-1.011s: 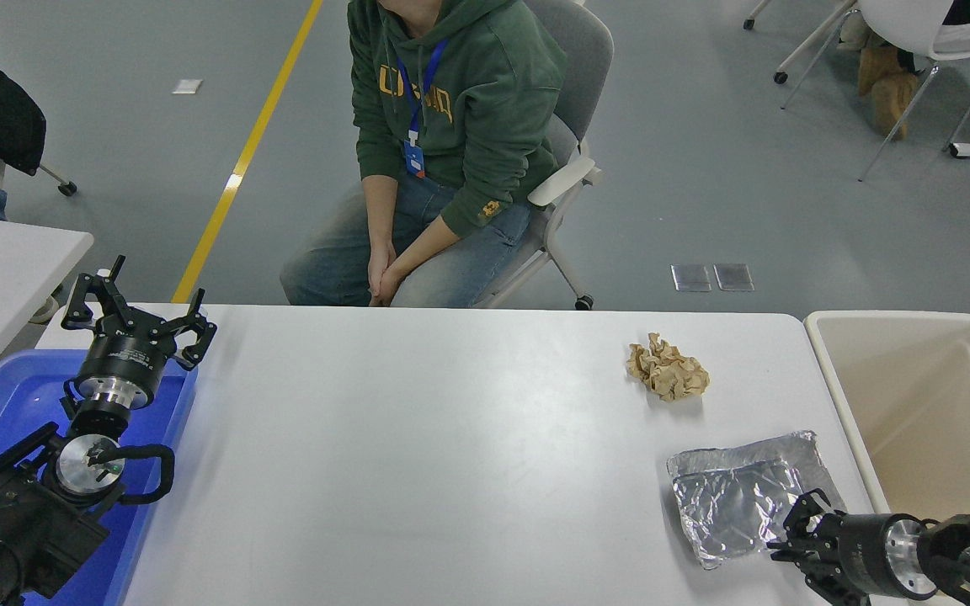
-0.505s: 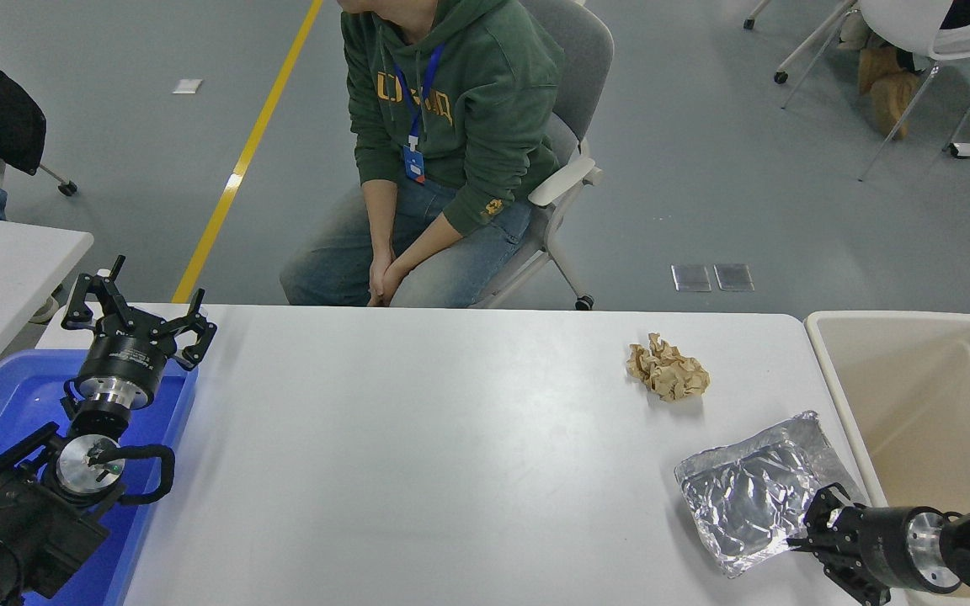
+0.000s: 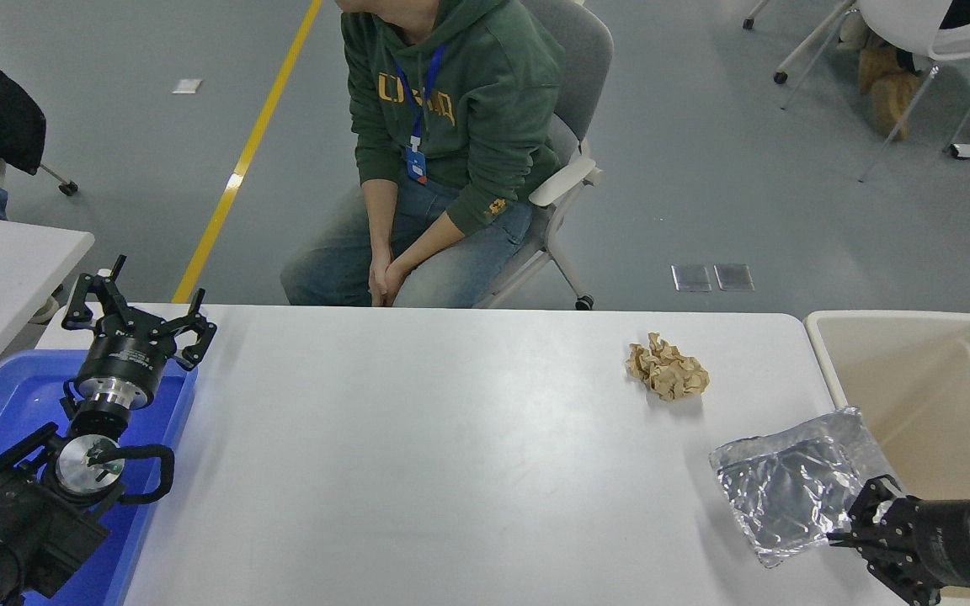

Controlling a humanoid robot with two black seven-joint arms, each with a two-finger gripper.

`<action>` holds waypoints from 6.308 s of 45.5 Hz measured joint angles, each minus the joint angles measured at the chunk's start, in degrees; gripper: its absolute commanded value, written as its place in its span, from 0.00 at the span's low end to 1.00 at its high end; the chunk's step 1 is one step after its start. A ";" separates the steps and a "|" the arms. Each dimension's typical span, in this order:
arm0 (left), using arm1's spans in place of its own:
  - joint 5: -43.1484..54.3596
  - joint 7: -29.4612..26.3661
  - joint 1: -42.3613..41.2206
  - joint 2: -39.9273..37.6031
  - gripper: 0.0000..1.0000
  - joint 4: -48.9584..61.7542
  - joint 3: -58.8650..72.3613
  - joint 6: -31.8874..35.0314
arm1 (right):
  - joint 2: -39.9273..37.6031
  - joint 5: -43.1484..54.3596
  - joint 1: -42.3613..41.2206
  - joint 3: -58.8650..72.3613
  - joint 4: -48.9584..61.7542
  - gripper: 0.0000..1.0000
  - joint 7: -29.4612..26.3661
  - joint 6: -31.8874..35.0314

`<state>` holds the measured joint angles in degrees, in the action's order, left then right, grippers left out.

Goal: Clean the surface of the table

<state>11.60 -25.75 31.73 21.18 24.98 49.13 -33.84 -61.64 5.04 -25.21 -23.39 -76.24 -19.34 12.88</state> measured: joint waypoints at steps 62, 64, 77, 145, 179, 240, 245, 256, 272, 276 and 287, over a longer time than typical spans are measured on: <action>0.00 0.00 0.00 0.00 1.00 -0.01 0.00 0.00 | -10.51 -10.62 -4.06 -8.51 16.26 0.00 -1.12 12.36; 0.00 0.00 0.00 0.00 1.00 -0.01 0.01 0.00 | -9.60 -10.30 -4.18 -8.54 17.87 0.00 -1.21 12.42; -0.01 0.00 0.00 0.00 1.00 -0.01 0.00 0.00 | -2.02 -7.67 -6.64 -8.02 30.54 0.00 -1.68 12.56; 0.00 0.00 0.00 0.00 1.00 0.01 0.01 0.00 | 29.20 -0.23 -15.40 12.00 75.90 0.00 8.77 9.07; 0.00 0.00 0.00 0.00 1.00 -0.01 0.01 0.00 | 33.76 -0.73 -15.48 17.60 76.79 1.00 10.55 -0.87; 0.00 0.00 0.00 0.00 1.00 0.00 0.00 0.00 | 32.03 -1.24 -17.44 14.63 79.31 1.00 15.34 -2.36; 0.00 0.00 0.00 0.00 1.00 0.00 0.00 0.00 | 29.91 -1.22 -17.57 13.38 76.22 1.00 19.34 -1.76; 0.00 0.00 0.00 0.00 1.00 -0.02 0.00 0.00 | 24.79 -0.57 -17.91 9.95 65.24 1.00 28.64 -1.17; 0.00 0.00 0.00 0.00 1.00 -0.01 0.00 0.00 | 21.45 8.03 -18.63 2.27 51.33 1.00 35.11 -1.30; 0.01 0.00 0.00 0.00 1.00 -0.01 0.00 0.00 | 21.60 9.64 -18.45 -0.35 48.36 1.00 36.44 -1.74; 0.00 0.00 0.00 0.00 1.00 -0.01 0.00 0.00 | 26.20 11.91 -16.76 -7.02 41.84 1.00 41.43 -5.72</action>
<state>11.60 -25.75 31.73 21.18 24.98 49.13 -33.84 -35.44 16.96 -41.97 -30.42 -34.40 22.09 7.16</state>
